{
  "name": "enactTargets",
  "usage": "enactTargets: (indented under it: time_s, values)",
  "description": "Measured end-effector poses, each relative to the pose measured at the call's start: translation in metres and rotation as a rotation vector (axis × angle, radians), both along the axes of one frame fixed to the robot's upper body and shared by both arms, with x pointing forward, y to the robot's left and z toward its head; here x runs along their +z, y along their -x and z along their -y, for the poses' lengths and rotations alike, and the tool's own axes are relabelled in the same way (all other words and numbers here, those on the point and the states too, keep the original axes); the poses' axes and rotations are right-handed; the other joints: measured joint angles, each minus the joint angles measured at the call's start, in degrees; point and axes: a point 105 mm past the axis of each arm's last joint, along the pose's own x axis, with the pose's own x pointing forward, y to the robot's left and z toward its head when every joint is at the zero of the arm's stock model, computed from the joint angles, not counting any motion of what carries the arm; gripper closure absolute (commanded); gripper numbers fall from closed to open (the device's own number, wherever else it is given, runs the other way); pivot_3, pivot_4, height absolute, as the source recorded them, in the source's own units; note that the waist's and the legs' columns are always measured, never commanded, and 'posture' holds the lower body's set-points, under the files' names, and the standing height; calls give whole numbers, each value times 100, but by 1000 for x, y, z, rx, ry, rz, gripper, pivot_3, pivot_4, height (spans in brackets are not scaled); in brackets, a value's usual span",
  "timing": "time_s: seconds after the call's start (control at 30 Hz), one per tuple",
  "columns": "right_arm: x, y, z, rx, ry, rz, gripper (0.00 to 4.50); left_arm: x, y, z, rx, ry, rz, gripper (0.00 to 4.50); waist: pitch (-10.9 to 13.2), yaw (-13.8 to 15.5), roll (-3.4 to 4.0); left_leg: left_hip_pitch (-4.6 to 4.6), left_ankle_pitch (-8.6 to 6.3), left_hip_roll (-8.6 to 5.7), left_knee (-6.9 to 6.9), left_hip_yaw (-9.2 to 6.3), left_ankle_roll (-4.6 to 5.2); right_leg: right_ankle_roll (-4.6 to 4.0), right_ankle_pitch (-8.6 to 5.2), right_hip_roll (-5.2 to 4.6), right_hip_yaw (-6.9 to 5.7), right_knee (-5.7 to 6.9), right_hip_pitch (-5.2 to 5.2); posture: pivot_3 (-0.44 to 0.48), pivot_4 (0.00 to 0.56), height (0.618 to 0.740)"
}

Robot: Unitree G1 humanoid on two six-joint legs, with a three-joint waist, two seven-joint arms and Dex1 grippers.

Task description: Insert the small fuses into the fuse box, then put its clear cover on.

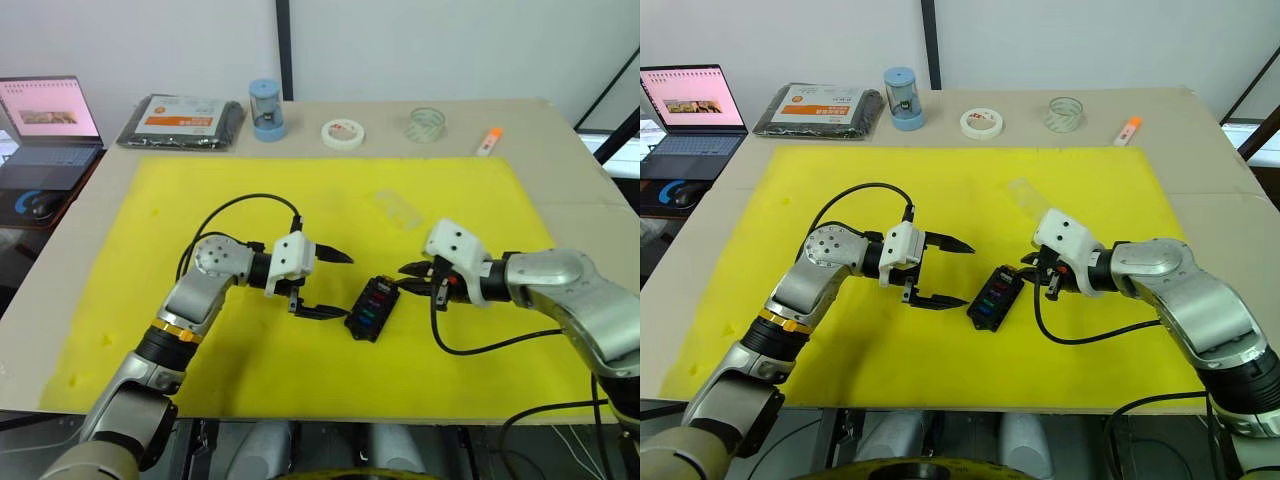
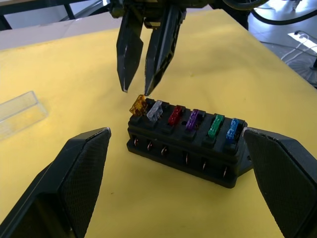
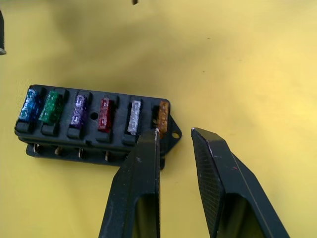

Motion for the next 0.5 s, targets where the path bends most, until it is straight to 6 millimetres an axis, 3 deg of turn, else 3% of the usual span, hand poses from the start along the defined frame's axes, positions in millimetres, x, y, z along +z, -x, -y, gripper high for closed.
enactTargets:
  time_s: [0.27, 0.43, 0.5]
  values:
    - [9, 3, 0, 16, -42, 11, 3373, 0, 0, 1, -4, 5, 0, 0, 0, 0, 0, 0, 0, 1, 0, 0, 0, 0, 0, 0, 0, 0, 0, 0, 150, 740]
    - [11, 0, -9, 11, -107, 33, 4446, 0, 1, 2, -6, 7, 0, 0, 0, 2, 0, 0, 0, 1, 1, 0, 0, 0, 0, -1, 0, 0, 0, 0, 150, 740]
    - [10, -1, -10, 7, -114, 36, 4446, 0, 1, 2, -6, 7, 0, 0, 0, 3, 0, -1, 0, 0, 1, 0, 0, 0, 0, -2, 0, 0, 0, 0, 150, 740]
